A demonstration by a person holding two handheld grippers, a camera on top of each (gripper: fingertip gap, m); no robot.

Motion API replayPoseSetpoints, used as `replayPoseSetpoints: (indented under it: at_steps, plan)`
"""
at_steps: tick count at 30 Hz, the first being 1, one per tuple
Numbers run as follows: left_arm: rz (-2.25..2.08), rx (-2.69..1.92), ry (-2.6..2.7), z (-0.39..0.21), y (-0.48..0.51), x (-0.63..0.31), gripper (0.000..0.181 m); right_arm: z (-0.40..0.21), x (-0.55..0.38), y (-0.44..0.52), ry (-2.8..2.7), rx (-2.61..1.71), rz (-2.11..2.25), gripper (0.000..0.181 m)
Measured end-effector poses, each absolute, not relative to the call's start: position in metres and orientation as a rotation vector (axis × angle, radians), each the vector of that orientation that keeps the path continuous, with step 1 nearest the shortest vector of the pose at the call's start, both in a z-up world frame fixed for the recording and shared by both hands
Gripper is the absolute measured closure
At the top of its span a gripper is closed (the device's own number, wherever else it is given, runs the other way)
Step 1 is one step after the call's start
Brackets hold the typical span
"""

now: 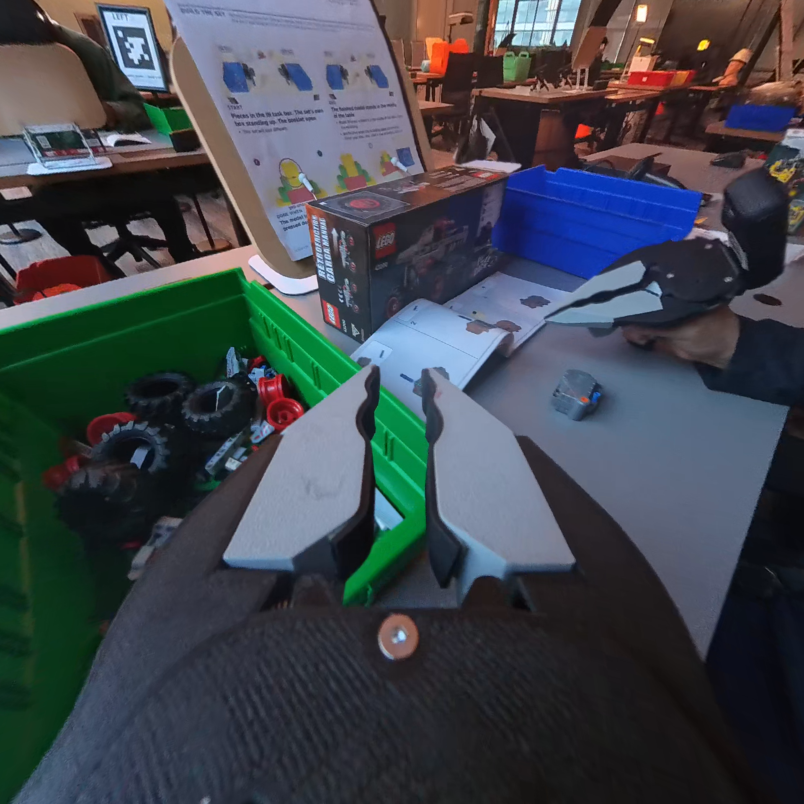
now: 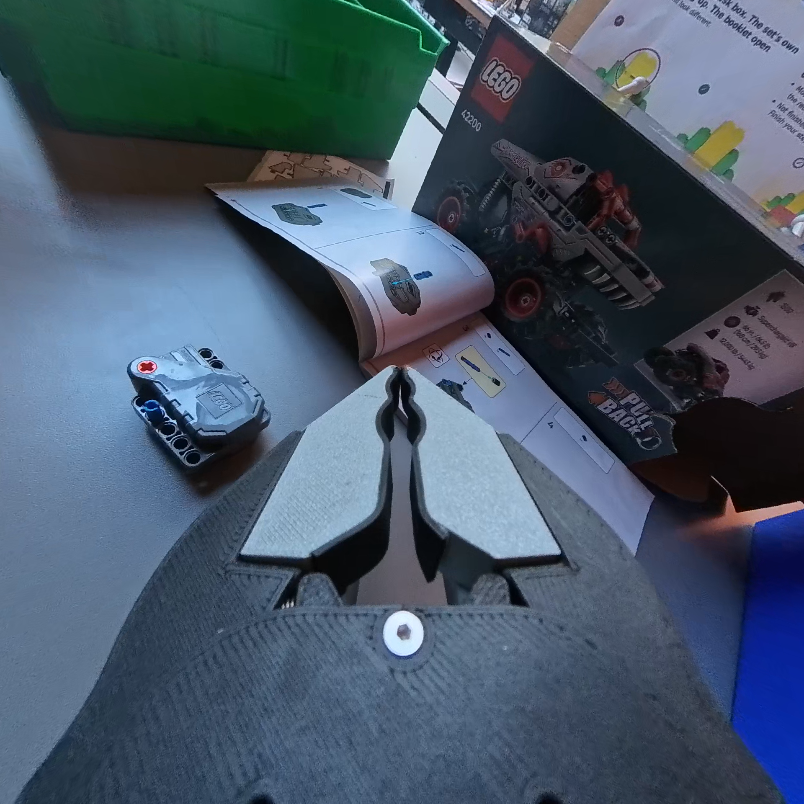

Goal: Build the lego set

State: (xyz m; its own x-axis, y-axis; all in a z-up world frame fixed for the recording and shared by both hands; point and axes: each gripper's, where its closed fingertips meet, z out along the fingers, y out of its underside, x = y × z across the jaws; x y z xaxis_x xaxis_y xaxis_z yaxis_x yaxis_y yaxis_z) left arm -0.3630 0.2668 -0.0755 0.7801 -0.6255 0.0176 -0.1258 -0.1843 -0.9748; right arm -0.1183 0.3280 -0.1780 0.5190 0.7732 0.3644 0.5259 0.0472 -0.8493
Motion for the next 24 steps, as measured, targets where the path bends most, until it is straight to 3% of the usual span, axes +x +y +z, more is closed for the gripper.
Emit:
replayPoseSetpoints:
  at_steps: [1,24]
  plan:
    - [-0.495,-1.732,0.595,-0.075,0.272,-0.364,0.164,-0.178,-0.118,0.328,-1.133,-1.615,0.268,0.181]
    - [-0.413,-2.188,0.996,-0.151,0.329,-0.392,0.156,-0.181,-0.12,0.328,-1.148,-1.628,0.268,0.181]
